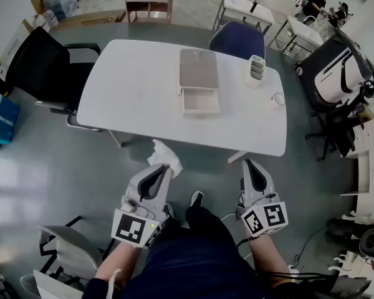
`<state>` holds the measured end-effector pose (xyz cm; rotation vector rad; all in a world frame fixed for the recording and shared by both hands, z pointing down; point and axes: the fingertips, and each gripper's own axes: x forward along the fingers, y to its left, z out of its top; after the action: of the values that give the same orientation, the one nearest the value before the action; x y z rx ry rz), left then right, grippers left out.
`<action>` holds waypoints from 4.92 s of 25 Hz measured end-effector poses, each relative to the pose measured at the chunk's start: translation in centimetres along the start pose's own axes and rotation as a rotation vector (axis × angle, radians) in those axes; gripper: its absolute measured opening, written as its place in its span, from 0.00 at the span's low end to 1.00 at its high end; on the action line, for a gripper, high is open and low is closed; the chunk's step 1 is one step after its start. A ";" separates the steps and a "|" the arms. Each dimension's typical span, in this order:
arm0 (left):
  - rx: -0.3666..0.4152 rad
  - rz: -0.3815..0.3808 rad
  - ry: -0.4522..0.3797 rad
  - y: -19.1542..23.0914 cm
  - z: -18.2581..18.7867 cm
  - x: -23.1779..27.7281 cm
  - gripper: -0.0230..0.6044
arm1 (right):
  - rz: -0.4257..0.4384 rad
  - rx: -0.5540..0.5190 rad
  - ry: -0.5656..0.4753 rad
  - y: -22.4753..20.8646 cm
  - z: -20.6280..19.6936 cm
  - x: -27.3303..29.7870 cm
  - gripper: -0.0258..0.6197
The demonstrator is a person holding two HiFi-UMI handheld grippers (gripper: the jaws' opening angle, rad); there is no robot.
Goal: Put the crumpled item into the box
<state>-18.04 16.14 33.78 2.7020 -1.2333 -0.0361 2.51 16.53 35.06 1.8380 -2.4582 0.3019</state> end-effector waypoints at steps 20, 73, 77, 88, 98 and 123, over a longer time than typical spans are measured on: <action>0.087 0.020 0.037 -8.2 0.8 2.3 0.06 | 0.130 0.102 -0.064 -2.3 0.2 -4.2 0.04; 0.056 0.039 0.066 9.1 0.9 16.9 0.06 | 0.019 0.051 -0.009 -7.1 1.6 14.5 0.04; 0.059 0.028 0.090 10.2 0.3 17.4 0.06 | 0.004 0.049 0.005 -6.8 1.6 15.3 0.04; 0.055 0.023 0.149 9.0 -1.7 21.2 0.06 | 0.047 0.080 0.033 -9.6 0.5 18.3 0.04; 0.085 0.089 0.196 7.4 -2.2 25.9 0.06 | 0.176 0.091 0.043 -13.1 1.2 22.0 0.04; 0.190 -0.038 0.432 9.0 -9.6 32.8 0.06 | 0.143 0.184 0.145 -16.5 -2.4 28.1 0.04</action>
<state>-2.31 -12.94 46.30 2.6803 -1.0970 0.6533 9.97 -14.03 43.94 1.6358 -2.5392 0.6657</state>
